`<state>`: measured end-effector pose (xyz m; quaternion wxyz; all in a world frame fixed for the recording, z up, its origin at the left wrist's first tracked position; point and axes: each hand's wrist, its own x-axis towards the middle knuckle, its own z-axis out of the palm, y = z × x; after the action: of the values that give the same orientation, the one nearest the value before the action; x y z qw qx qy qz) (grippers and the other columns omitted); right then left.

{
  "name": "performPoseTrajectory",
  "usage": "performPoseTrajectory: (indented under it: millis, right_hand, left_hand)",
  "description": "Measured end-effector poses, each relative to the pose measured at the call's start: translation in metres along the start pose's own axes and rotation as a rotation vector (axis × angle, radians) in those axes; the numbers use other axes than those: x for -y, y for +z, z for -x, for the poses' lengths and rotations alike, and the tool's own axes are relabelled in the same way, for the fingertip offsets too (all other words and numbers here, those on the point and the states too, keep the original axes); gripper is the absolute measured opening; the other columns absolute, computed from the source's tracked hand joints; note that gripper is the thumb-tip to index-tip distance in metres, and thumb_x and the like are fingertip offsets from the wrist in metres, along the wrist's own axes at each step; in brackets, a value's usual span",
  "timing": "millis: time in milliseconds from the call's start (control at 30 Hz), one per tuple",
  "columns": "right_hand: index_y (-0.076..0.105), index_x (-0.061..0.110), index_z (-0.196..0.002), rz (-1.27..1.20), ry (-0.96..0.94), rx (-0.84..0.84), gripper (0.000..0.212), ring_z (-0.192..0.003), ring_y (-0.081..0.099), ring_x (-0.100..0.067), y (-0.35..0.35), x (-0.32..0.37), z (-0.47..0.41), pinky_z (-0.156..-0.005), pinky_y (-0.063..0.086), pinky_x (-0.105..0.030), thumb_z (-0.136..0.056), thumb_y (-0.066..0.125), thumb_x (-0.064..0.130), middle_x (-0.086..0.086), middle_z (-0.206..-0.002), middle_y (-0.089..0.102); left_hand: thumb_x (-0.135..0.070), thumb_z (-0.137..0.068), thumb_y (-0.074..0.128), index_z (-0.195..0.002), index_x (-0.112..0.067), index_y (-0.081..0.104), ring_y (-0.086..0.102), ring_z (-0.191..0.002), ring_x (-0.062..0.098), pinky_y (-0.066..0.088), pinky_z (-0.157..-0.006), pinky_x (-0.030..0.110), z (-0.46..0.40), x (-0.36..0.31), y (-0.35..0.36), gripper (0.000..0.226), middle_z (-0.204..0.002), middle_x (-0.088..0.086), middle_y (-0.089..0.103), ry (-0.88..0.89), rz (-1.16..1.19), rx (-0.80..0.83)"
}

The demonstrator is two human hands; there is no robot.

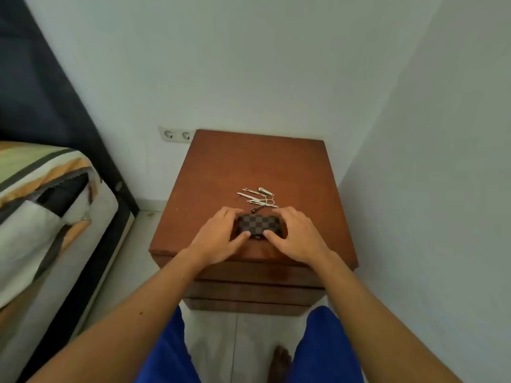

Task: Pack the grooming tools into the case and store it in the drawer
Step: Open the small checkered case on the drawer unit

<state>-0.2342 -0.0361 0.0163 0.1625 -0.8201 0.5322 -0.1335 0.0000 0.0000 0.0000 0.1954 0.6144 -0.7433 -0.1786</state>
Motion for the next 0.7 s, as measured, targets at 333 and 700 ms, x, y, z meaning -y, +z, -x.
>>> performPoseTrajectory:
  millis: [333,700]
  right_hand:
    - [0.049,0.021,-0.151,-0.021,0.01,-0.004,0.064,-0.13,0.046,-0.015,0.02,-0.007,0.008,-0.112,0.045,-0.039,-0.095,0.069,0.045,0.008,-0.141,0.046]
    - [0.056,0.021,-0.144,-0.13,-0.095,-0.06,0.047,-0.131,0.048,-0.009,0.03,-0.02,0.021,-0.111,0.044,-0.03,-0.102,0.06,0.041,0.007,-0.142,0.058]
  left_hand:
    - [-0.061,-0.094,0.067,-0.16,-0.02,0.038,0.044,-0.137,0.022,0.04,-0.114,0.039,-0.009,0.005,0.015,0.083,-0.148,0.0,0.051,-0.071,-0.148,0.007]
    - [-0.07,-0.078,0.079,-0.135,-0.037,0.054,0.019,-0.139,0.023,0.022,-0.113,0.042,0.0,0.017,0.022,0.071,-0.138,-0.003,0.035,-0.251,0.032,0.034]
